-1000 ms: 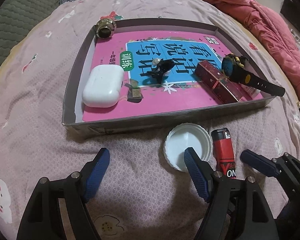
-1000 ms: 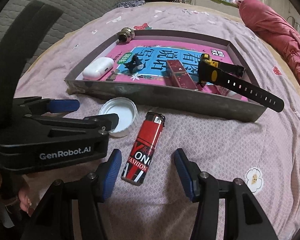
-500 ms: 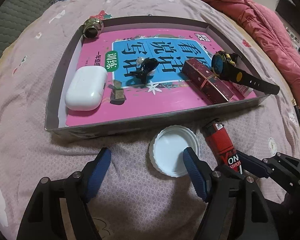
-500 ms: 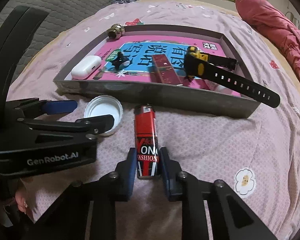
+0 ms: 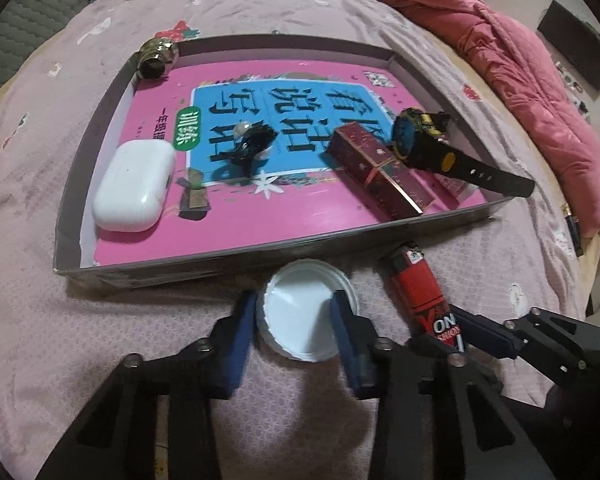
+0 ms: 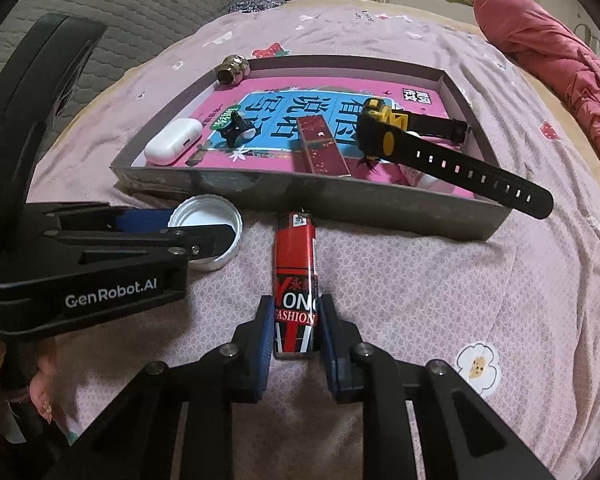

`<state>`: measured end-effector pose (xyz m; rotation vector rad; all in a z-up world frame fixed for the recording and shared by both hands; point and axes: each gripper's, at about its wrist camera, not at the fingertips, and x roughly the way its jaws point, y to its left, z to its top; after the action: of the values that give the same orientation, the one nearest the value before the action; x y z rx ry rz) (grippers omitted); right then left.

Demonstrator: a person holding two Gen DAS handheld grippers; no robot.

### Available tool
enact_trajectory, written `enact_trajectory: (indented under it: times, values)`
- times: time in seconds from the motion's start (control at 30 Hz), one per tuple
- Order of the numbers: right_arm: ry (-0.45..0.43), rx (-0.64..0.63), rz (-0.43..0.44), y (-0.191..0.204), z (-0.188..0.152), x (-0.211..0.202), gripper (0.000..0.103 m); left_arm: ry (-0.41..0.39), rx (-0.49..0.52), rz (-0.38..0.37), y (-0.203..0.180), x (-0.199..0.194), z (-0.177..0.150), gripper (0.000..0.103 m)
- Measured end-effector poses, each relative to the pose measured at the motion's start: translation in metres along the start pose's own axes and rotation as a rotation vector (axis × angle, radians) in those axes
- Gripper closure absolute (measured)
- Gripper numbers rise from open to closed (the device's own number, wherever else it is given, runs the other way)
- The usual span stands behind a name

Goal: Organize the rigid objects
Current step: 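Grasp the white bottle cap with the left tool while the right tool holds the lighter, then lift and carry the white cap and red lighter over the tray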

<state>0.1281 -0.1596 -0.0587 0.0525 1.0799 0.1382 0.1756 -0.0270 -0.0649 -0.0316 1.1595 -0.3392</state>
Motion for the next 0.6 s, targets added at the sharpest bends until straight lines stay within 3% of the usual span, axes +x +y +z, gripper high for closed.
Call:
enact_trajectory:
  times: [0.23, 0.6]
  values:
    - [-0.003, 0.021, 0.020, -0.004, 0.001, -0.001, 0.081, -0.017, -0.037, -0.049, 0.009, -0.003, 0.000, 0.078]
    - [-0.019, 0.025, 0.043, -0.006, 0.000, -0.006, 0.081, -0.057, 0.004, -0.019, 0.005, -0.017, -0.005, 0.086]
